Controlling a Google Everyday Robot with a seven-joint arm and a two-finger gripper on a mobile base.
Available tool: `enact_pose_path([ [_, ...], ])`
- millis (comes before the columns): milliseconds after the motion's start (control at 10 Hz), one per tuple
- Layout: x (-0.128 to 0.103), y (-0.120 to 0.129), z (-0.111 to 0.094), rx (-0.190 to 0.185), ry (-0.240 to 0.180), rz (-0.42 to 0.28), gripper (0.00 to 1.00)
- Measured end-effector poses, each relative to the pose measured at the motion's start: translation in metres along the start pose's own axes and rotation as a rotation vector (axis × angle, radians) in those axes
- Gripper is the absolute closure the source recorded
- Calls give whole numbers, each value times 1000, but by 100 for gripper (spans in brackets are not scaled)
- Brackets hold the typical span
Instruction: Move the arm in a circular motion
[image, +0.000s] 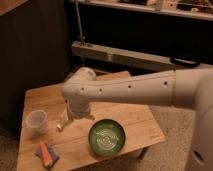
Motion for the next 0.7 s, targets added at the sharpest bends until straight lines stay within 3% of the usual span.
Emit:
enact_pose_path([
  [200, 8, -4, -7, -113, 39, 48, 20],
  [400, 17, 14, -29, -193, 101, 128, 20],
  [600, 22, 58, -66, -226, 172, 194, 20],
  [700, 21, 83, -84, -222, 206, 217, 20],
])
